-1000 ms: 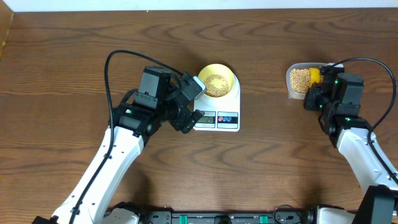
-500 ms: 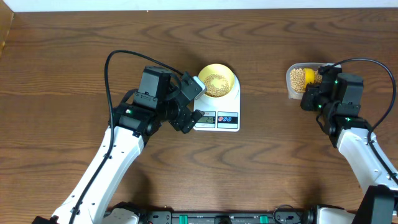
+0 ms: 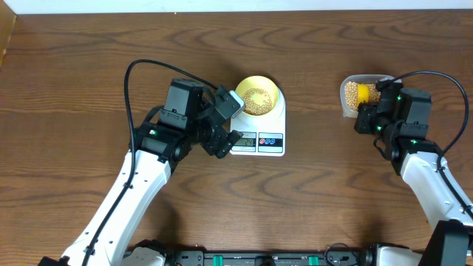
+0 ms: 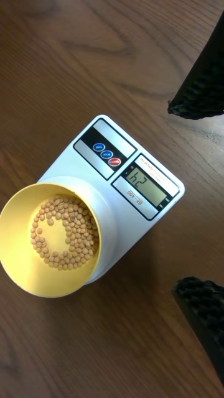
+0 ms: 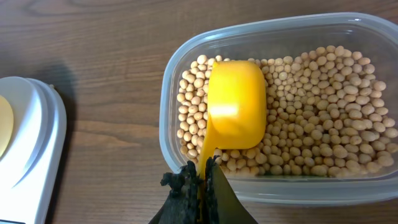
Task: Scoop item into bowl and weigh 50g on scale
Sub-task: 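Dip the scoop into the soybeans in the tub with the right gripper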
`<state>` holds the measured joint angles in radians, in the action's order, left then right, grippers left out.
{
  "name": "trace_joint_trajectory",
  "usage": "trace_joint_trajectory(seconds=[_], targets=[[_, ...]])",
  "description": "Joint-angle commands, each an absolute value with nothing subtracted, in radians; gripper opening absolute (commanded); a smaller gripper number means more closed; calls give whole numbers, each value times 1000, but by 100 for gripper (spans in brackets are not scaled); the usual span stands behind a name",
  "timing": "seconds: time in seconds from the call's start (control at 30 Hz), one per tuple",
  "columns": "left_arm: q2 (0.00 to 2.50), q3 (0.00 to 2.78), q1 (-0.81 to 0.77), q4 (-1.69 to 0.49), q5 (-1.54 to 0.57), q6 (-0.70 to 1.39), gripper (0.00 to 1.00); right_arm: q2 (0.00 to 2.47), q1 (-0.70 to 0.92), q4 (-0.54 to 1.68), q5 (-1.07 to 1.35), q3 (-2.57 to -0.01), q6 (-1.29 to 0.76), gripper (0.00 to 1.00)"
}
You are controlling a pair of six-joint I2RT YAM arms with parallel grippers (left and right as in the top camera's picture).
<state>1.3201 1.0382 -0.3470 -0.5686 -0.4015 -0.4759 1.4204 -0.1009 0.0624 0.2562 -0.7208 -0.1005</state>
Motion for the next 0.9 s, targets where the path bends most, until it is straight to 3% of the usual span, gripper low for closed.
trace_joint_trajectory(seconds=[0.0,0.57,0.87], targets=[[1313,1031,-342,-568,-400,-490,84,1433,-104,67,326,-730,-142,1],[1313,1031,-342,-568,-400,-489,84,1433,-104,29,279,-730,-148,1],[1313,1031,-342,-568,-400,-490,84,1434,-180,31,356,-730,-266,1]])
